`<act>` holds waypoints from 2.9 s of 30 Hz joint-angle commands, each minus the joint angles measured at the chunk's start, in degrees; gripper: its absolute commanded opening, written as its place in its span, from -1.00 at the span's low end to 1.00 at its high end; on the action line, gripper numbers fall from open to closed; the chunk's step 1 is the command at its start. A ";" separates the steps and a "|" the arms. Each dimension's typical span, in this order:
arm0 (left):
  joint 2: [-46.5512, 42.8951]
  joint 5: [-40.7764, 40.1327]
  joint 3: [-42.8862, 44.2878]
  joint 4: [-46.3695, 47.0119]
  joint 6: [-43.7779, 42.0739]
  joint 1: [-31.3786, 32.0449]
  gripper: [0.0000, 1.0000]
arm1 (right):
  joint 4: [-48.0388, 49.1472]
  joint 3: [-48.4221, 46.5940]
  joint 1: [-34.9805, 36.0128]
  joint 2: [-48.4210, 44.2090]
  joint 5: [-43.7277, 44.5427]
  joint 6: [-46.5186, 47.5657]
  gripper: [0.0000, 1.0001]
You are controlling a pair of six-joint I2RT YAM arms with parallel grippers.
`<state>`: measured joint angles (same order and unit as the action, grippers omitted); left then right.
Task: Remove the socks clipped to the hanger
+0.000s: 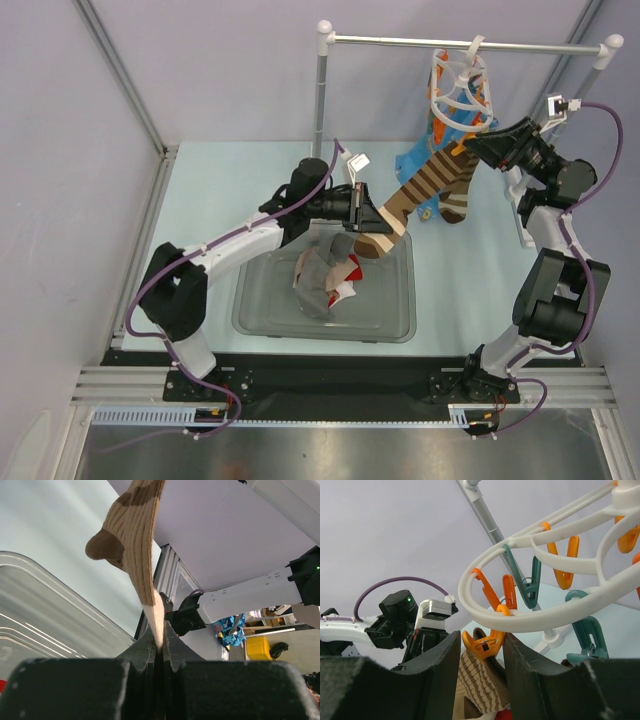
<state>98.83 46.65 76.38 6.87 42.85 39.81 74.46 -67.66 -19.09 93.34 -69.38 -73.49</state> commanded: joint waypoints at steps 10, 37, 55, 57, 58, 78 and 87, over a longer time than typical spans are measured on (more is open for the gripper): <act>-1.18 1.33 -0.88 4.29 1.53 0.79 -0.85 | 16.16 -0.90 0.46 0.09 2.50 -1.83 0.13; -14.43 -11.38 -1.58 -20.92 -16.82 0.97 -0.81 | 13.11 0.60 -0.33 0.53 2.32 -4.82 -0.27; -29.12 -36.79 -24.00 -31.12 -22.46 0.35 0.18 | -24.95 13.78 -1.56 -12.97 9.61 19.10 0.65; -31.05 -40.05 -22.60 -33.23 -22.72 0.27 0.40 | -39.93 12.91 -1.30 -16.33 15.03 29.41 0.68; -33.15 -43.46 -21.98 -33.76 -22.98 0.18 0.50 | -53.92 12.21 -0.86 -19.74 17.94 33.90 0.69; -33.70 -18.63 -29.00 -16.56 -15.80 -0.61 0.66 | -61.39 16.50 1.24 -18.21 41.17 49.15 0.71; -32.82 -19.23 -24.44 -21.11 -19.29 -0.61 0.62 | -46.72 17.65 2.22 -6.51 36.17 55.21 0.75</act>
<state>66.70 25.80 48.18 -14.72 24.84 39.57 15.99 -50.43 -15.77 85.25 -30.06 -20.97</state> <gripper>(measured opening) 0.813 0.870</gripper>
